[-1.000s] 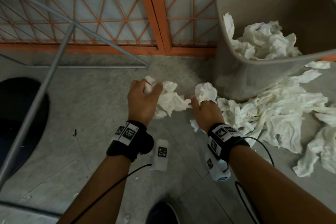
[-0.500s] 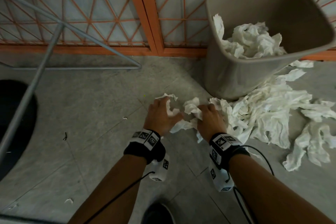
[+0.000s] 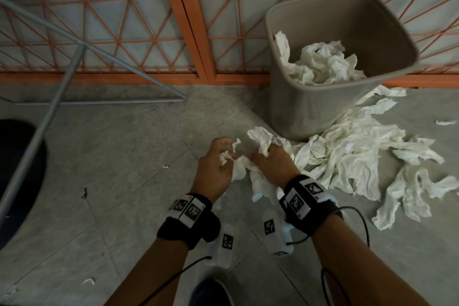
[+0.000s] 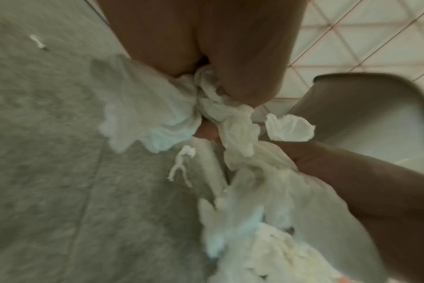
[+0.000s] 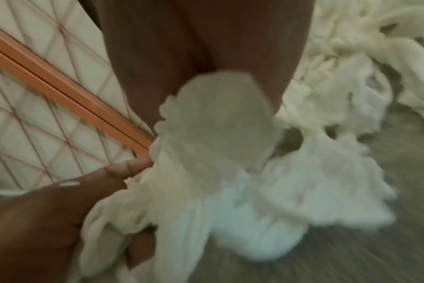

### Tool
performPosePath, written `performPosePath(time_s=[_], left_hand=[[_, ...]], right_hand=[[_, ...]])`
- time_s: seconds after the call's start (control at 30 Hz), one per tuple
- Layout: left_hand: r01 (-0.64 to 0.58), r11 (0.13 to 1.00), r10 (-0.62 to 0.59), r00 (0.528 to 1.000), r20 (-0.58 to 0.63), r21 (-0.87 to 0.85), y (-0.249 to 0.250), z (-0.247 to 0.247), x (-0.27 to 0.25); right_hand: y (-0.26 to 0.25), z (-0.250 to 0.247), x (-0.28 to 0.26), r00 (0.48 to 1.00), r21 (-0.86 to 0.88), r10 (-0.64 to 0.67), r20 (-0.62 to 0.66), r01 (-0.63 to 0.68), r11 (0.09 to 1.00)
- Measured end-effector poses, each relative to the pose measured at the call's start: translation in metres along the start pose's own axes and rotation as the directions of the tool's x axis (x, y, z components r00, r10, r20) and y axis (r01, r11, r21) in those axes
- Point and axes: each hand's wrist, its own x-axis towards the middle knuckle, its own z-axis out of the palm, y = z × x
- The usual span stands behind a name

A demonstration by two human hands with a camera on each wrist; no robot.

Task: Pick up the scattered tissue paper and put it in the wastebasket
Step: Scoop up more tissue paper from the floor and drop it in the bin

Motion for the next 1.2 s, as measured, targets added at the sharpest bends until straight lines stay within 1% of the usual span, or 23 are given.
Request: performPosePath(time_s=[0.1, 0.17, 0.23, 0.3, 0.37, 0.43, 0.5, 0.57, 0.6, 0.67, 0.7, 0.77, 0.8, 0.83, 0.9, 0.93, 0.97, 1.0, 1.03, 1.07, 1.1, 1.13, 1.2], left_hand=[[-0.049, 0.993, 0.047, 0.999, -0.025, -0.107, 0.038, -0.006, -0.009], [-0.069, 0.97, 0.066, 0.998, -0.021, -0.235, 0.069, -0.012, -0.014], [-0.094, 0.939, 0.107, 0.994, 0.021, -0.331, 0.103, -0.022, -0.017], [-0.179, 0.896, 0.229, 0.97, 0.079, -0.406, 0.138, -0.035, -0.019], [-0.277, 0.865, 0.361, 0.923, 0.135, -0.419, 0.17, -0.043, -0.017], [-0.383, 0.86, 0.449, 0.882, 0.144, -0.337, 0.199, -0.044, -0.005], [-0.489, 0.845, 0.517, 0.85, 0.1, -0.217, 0.226, -0.041, 0.012], [-0.589, 0.798, 0.597, 0.802, 0.031, -0.127, 0.251, -0.036, 0.032], [-0.615, 0.785, 0.616, 0.787, 0.0, -0.076, 0.263, -0.034, 0.041], [-0.65, 0.758, 0.652, 0.755, -0.074, 0.048, 0.285, -0.027, 0.054], [-0.669, 0.738, 0.675, 0.731, -0.101, 0.087, 0.292, -0.022, 0.06], [-0.682, 0.721, 0.692, 0.712, -0.118, 0.123, 0.296, -0.008, 0.071], [-0.677, 0.721, 0.692, 0.715, -0.102, 0.149, 0.293, -0.001, 0.075], [-0.659, 0.727, 0.68, 0.73, -0.071, 0.192, 0.287, 0.007, 0.081], [-0.582, 0.743, 0.603, 0.796, 0.046, 0.329, 0.272, 0.021, 0.092], [-0.535, 0.736, 0.54, 0.834, 0.117, 0.414, 0.265, 0.026, 0.096], [-0.493, 0.712, 0.468, 0.864, 0.185, 0.501, 0.258, 0.029, 0.099], [-0.463, 0.669, 0.399, 0.884, 0.244, 0.582, 0.251, 0.031, 0.102], [-0.447, 0.628, 0.344, 0.894, 0.287, 0.638, 0.246, 0.032, 0.104], [-0.442, 0.603, 0.31, 0.897, 0.315, 0.664, 0.243, 0.03, 0.105], [-0.448, 0.595, 0.304, 0.894, 0.329, 0.668, 0.242, 0.028, 0.105], [-0.46, 0.602, 0.324, 0.888, 0.327, 0.653, 0.241, 0.024, 0.105], [-0.492, 0.675, 0.409, 0.87, 0.276, 0.55, 0.243, 0.015, 0.102]], right_hand=[[-0.026, -0.014, -0.006, 0.986, 0.109, -0.167, -0.017, 0.168, 0.98], [-0.052, -0.027, -0.016, 0.959, 0.156, -0.282, -0.03, 0.283, 0.946], [-0.081, -0.044, -0.03, 0.925, 0.218, -0.378, -0.042, 0.378, 0.9], [-0.113, -0.066, -0.045, 0.904, 0.327, -0.422, -0.067, 0.42, 0.847], [-0.143, -0.093, -0.06, 0.913, 0.375, -0.393, -0.107, 0.403, 0.835], [-0.167, -0.119, -0.067, 0.901, 0.411, -0.414, -0.13, 0.429, 0.804], [-0.187, -0.142, -0.072, 0.876, 0.521, -0.461, -0.141, 0.462, 0.718], [-0.2, -0.165, -0.072, 0.87, 0.576, -0.445, -0.212, 0.479, 0.662], [-0.203, -0.177, -0.066, 0.86, 0.546, -0.437, -0.265, 0.507, 0.667], [-0.208, -0.2, -0.057, 0.803, 0.359, -0.489, -0.341, 0.592, 0.722], [-0.207, -0.211, -0.05, 0.775, 0.328, -0.517, -0.364, 0.626, 0.707], [-0.201, -0.226, -0.038, 0.724, 0.414, -0.562, -0.4, 0.69, 0.594], [-0.195, -0.231, -0.032, 0.707, 0.422, -0.558, -0.435, 0.707, 0.568], [-0.188, -0.232, -0.024, 0.71, 0.395, -0.537, -0.456, 0.702, 0.593], [-0.167, -0.232, -0.008, 0.74, 0.273, -0.49, -0.46, 0.643, 0.716], [-0.155, -0.23, 0.0, 0.763, 0.179, -0.465, -0.449, 0.586, 0.79], [-0.145, -0.23, 0.008, 0.796, 0.056, -0.434, -0.423, 0.501, 0.864], [-0.137, -0.232, 0.01, 0.835, -0.096, -0.404, -0.374, 0.398, 0.912], [-0.132, -0.234, 0.011, 0.875, -0.243, -0.367, -0.315, 0.3, 0.923], [-0.129, -0.236, 0.011, 0.91, -0.362, -0.328, -0.253, 0.226, 0.904], [-0.127, -0.24, 0.011, 0.934, -0.436, -0.295, -0.205, 0.183, 0.881], [-0.127, -0.243, 0.01, 0.946, -0.476, -0.277, -0.169, 0.168, 0.863], [-0.135, -0.247, 0.008, 0.949, -0.532, -0.268, -0.167, 0.142, 0.835]])
